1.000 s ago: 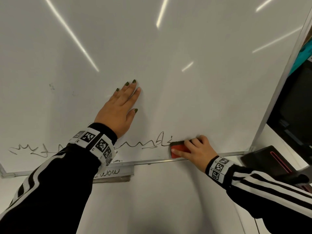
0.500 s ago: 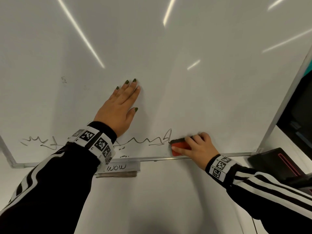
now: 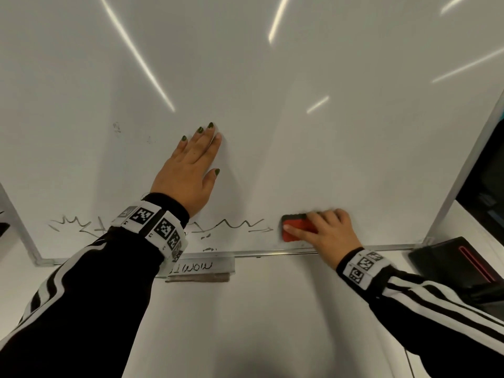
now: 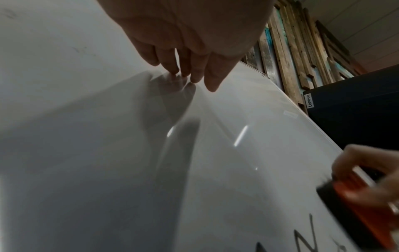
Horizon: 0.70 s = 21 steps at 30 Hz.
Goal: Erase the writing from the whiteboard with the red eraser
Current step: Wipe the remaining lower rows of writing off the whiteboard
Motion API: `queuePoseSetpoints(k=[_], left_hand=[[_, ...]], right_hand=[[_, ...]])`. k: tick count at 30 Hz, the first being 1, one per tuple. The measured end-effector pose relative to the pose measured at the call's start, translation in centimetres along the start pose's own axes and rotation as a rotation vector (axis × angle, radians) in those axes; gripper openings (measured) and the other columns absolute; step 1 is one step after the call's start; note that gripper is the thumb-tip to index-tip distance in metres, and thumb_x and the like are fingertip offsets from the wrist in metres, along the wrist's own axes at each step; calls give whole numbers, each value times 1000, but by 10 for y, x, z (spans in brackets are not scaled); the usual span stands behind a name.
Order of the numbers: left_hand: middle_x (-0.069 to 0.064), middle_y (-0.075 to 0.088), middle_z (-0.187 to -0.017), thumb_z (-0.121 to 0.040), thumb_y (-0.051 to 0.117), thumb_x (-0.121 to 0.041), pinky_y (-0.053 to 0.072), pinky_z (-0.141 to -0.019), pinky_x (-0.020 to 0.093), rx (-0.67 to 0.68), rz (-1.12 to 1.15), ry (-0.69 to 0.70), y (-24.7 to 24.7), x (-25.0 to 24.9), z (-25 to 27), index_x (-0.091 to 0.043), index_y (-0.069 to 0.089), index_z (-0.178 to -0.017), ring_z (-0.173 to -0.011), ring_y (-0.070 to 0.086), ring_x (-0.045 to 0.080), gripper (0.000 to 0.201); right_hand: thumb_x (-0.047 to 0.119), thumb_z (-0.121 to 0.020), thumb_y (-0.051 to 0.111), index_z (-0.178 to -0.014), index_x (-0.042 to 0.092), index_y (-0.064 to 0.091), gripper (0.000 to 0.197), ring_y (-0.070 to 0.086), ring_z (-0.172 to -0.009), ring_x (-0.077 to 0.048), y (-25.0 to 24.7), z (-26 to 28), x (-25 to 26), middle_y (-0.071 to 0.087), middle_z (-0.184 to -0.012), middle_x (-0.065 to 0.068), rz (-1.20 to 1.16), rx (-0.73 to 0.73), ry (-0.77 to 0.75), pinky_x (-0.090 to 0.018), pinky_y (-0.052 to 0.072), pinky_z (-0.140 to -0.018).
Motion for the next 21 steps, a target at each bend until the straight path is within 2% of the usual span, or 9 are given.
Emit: queuePoseSetpoints(k=[2,5,10,14,18,21], left_hand=[[-10,-7,-151,-97,37,-23,-14,-110,15,2,-1,-11,-3,5,3,-17,7,-148,-138,-7,1,60],[-9,-4,-153,-97,39,-22,-12,-111,16,2,1,-29,-5,10,8,-16,9,-148,-139,-5,2,60],[-9,-6,-154,-97,38,-23,-8,-113,21,29,12,-42,1,10,9,-18,7,-148,-138,-7,0,61],[-8,-6,-154,-96,39,-23,-3,-115,26,48,6,-56,5,10,11,-19,5,-148,-139,-7,3,62],[-9,-6,-153,-96,39,-21,-4,-114,25,46,16,-51,4,11,11,-19,6,-148,-140,-5,3,62],[-12,-9,-152,-96,39,-21,-5,-114,24,44,15,-43,5,12,10,-20,5,-148,-138,-7,1,62]], right_hand=[[3,-67,65,-125,45,45,74,43,-85,-24,-7,4,-22,56,-105,-5,-1,-8,82,-43,32,-80],[2,-65,63,-126,44,43,77,42,-85,-24,-7,5,-30,50,-107,-4,-10,-11,153,-43,31,-80],[13,-77,51,-128,42,42,60,41,-84,-24,10,-23,27,50,-105,-3,-71,-8,94,-42,33,-77],[12,-74,59,-129,38,44,63,50,-83,-26,14,-40,63,59,-102,-6,-126,35,22,-45,40,-78],[14,-83,46,-128,40,45,52,51,-80,-26,14,-16,34,62,-104,-5,-83,42,-26,-42,35,-79],[10,-83,44,-127,42,46,54,52,-78,-27,12,16,1,58,-105,-5,-33,62,-56,-42,33,-78]])
Point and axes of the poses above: each hand's wrist, its own z-axis away from the middle knuckle, its own y-axis out of the palm, x = y × z, the point moved 10 cm from there along -z, towards the middle knuckle
